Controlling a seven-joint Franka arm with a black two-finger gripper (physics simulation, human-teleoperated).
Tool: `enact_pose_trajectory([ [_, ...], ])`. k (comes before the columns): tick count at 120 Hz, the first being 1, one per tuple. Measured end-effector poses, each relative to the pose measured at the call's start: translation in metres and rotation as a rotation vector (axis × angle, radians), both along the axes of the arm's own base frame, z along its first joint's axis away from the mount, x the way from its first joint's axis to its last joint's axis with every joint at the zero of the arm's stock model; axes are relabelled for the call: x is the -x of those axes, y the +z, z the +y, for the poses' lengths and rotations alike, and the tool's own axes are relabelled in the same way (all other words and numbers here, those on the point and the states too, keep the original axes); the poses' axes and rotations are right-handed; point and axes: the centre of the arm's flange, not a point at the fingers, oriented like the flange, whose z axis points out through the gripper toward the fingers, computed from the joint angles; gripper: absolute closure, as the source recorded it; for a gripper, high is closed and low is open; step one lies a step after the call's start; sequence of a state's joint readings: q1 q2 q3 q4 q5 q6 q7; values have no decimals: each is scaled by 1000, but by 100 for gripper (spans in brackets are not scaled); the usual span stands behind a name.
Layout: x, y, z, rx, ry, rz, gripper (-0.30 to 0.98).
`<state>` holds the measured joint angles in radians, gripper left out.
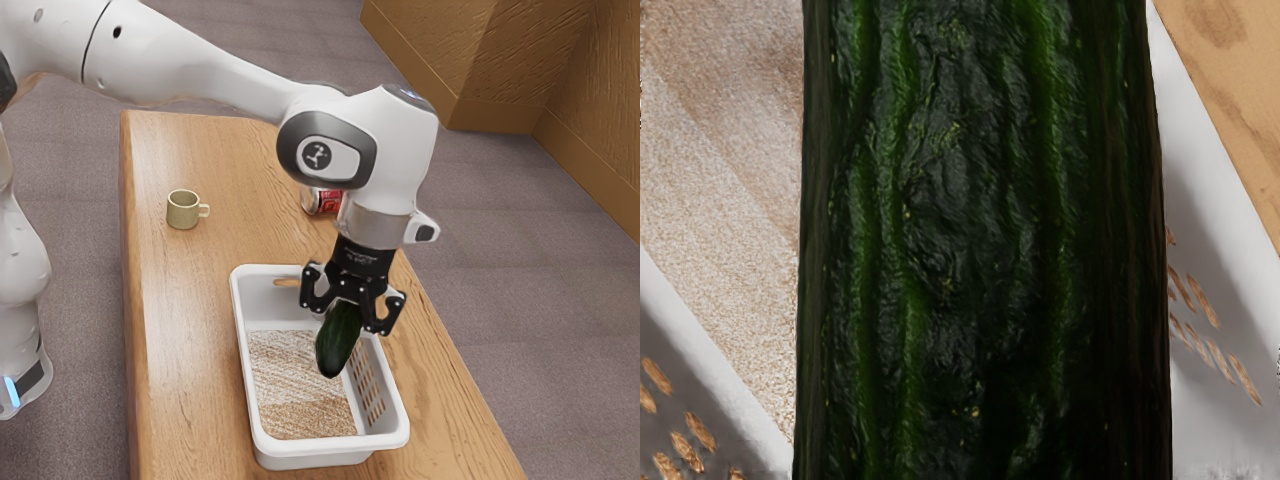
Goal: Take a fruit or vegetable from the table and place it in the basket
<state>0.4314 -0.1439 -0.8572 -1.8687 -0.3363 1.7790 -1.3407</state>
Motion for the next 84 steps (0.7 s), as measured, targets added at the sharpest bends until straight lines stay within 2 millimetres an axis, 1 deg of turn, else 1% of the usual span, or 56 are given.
enact_pose_trajectory([
  [12, 1, 0, -2, 14, 70, 24, 49],
  [14, 1, 0, -3, 15, 79, 27, 46],
  [21, 1, -2, -2, 15, 107, 38, 30],
  [28, 1, -4, -1, 14, 132, 47, 20],
  [35, 1, -4, -1, 13, 153, 52, 13],
  [43, 1, -4, 0, 9, 171, 55, 8],
  [49, -2, -3, 8, -15, 173, 46, 6],
  [52, -7, 1, 21, -36, 174, 33, 5],
  [56, -16, 9, 44, -78, 174, 5, 4],
  [65, -37, 38, 103, -219, 121, -93, 2],
  [68, -45, 47, 130, -257, 107, -117, 2],
  [72, -55, 56, 175, -305, 100, -138, 1],
  [75, -62, 58, 205, -341, 86, -151, 1],
  [78, -67, 57, 228, -371, 61, -155, 1],
  [81, -72, 54, 245, -392, 27, -154, 1],
  [84, -76, 52, 256, -411, -10, -154, 1],
])
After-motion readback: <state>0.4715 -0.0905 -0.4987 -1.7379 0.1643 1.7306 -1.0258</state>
